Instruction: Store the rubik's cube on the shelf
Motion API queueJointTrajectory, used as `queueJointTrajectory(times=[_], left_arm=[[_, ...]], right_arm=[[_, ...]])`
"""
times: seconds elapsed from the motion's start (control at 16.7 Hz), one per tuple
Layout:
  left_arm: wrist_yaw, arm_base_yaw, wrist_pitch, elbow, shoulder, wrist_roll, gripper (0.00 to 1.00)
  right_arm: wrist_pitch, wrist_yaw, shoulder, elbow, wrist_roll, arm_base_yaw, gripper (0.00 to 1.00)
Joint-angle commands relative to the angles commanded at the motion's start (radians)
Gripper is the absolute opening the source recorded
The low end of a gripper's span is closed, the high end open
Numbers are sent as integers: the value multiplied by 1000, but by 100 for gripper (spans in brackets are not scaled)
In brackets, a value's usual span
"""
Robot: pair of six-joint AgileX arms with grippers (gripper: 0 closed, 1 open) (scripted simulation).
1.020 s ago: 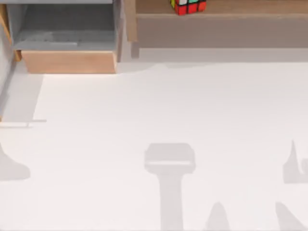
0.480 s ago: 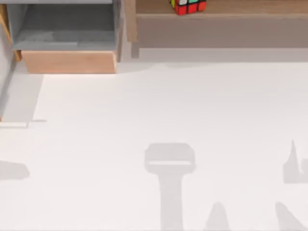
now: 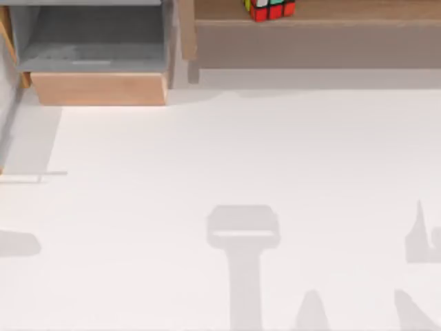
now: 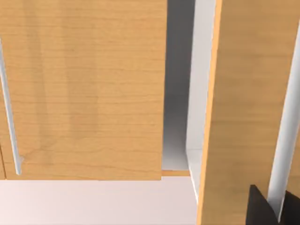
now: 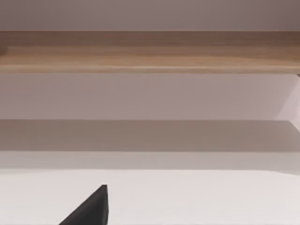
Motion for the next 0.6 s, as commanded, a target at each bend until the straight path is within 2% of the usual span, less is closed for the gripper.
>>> queueJointTrajectory(times=[0.42, 0.6], left_arm=[[-110, -112, -114, 206, 86, -3, 0], [-119, -119, -123, 216, 88, -8, 0]], right_arm=[[0, 0, 0, 0, 0, 0, 100], [0, 0, 0, 0, 0, 0, 100]])
